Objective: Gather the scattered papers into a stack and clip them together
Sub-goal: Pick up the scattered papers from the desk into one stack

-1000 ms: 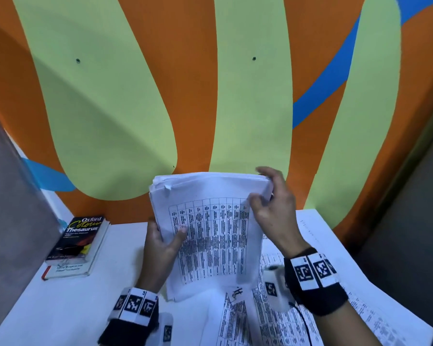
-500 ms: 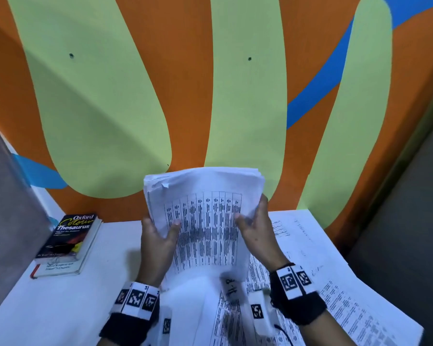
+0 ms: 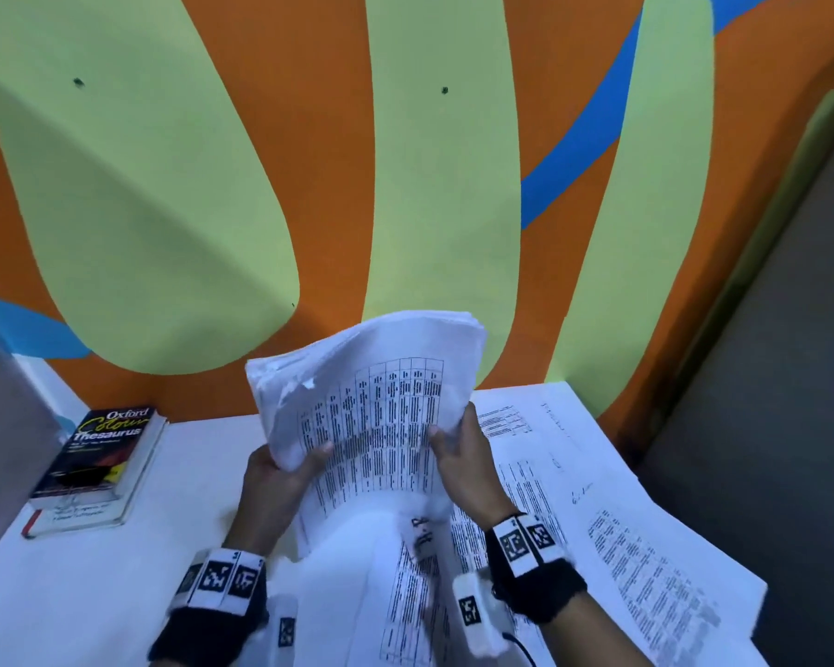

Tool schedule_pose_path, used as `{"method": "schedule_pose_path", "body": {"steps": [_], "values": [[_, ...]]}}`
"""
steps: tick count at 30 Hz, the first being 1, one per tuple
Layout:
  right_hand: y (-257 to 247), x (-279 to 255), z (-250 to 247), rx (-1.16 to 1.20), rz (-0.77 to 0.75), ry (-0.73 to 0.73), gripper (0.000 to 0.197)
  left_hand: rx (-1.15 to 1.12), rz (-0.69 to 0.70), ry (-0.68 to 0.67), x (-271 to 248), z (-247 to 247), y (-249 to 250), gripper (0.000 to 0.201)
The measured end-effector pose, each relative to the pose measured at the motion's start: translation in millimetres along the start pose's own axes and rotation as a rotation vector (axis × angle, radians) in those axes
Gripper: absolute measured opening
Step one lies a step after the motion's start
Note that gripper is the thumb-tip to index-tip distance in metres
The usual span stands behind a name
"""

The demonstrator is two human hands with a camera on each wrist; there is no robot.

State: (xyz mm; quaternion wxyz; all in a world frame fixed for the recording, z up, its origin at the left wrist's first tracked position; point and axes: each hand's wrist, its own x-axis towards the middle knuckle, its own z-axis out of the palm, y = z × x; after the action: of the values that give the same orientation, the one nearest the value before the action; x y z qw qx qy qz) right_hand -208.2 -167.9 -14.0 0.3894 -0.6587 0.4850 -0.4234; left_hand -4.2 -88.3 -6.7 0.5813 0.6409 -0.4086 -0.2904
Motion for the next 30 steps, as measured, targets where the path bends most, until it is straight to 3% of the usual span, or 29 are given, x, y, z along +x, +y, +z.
{"method": "schedule_pose_path", "body": {"steps": [3,5,8,10,15,18,22,27,28,30], "values": [[21,4,-14,-0.118,0.063,0.008,0.034,0.058,0.07,0.078,-3,5,9,0.024],[45,2,-36,-0.374,0.268,0.021,0.05,0.071,0.106,0.14,-3,5,11,0.011],[82,-16,-75,-0.721,0.653,0.043,0.078,0.105,0.182,0.207,-1,-1,7,0.02],[97,-28,-92,-0.785,0.801,-0.036,0.103,0.1,0.192,0.253,2,-4,6,0.022],[112,-37,-99,-0.798,0.852,-0.068,0.13,0.04,0.17,0.334,13,-5,7,0.03],[113,-34,-97,-0.734,0.891,-0.08,0.123,0.01,0.17,0.347,17,-3,9,0.032],[104,-32,-99,-0.854,0.904,0.031,0.108,-0.013,0.174,0.338,17,1,12,0.029],[101,-27,-96,-0.789,0.917,-0.02,0.121,-0.02,0.145,0.337,15,3,12,0.028],[101,-26,-99,-0.722,0.897,-0.042,0.116,-0.028,0.15,0.332,14,4,13,0.03],[100,-26,-106,-0.631,0.87,-0.038,0.089,-0.04,0.164,0.319,13,4,15,0.032]]}}
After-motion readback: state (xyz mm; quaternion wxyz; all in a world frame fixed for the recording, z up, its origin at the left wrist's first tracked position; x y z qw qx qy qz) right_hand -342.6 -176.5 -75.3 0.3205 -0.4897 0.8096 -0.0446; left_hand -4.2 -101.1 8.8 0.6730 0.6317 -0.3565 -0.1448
